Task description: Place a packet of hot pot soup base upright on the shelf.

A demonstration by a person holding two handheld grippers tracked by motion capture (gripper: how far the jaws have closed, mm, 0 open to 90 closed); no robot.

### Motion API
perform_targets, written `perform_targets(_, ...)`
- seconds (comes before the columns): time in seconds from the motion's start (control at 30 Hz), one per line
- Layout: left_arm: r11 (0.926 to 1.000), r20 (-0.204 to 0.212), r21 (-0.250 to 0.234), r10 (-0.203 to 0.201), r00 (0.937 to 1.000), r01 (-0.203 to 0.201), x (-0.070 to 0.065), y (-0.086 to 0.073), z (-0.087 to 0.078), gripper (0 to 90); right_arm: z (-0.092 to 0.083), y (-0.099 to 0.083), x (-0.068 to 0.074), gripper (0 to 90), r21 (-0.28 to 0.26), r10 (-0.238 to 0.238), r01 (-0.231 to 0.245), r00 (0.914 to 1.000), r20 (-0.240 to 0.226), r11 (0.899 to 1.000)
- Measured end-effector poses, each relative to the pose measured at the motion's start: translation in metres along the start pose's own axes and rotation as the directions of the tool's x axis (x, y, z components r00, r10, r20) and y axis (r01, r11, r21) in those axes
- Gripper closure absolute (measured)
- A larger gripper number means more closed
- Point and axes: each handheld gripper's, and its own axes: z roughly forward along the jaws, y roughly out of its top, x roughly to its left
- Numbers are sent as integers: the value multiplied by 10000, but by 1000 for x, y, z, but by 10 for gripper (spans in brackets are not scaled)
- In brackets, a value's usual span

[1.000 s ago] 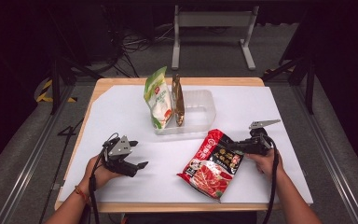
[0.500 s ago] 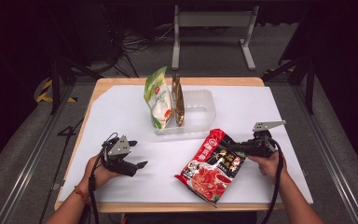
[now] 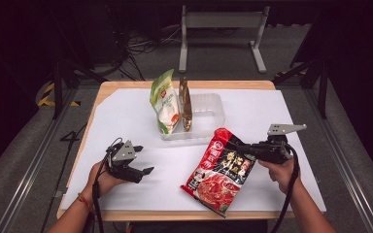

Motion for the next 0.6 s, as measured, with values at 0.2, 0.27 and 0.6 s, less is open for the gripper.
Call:
perform_targets(0.2,9999,-42,-101,-46,10000,46,2,0,-1,164,-13,13,15,879,-788,-168,169,9999,17,9967)
perform_targets(0.27,9999,-30,-120,-98,9999,97,2,0,-1,163,-18,16,19,882,-994,-276,280,9996,55,9947)
perform_targets(0.6,9998,-81,-181,-114,9999,112,3,0,-2,163,-29,24,27,888,-1470,-425,492,9979,486,9879)
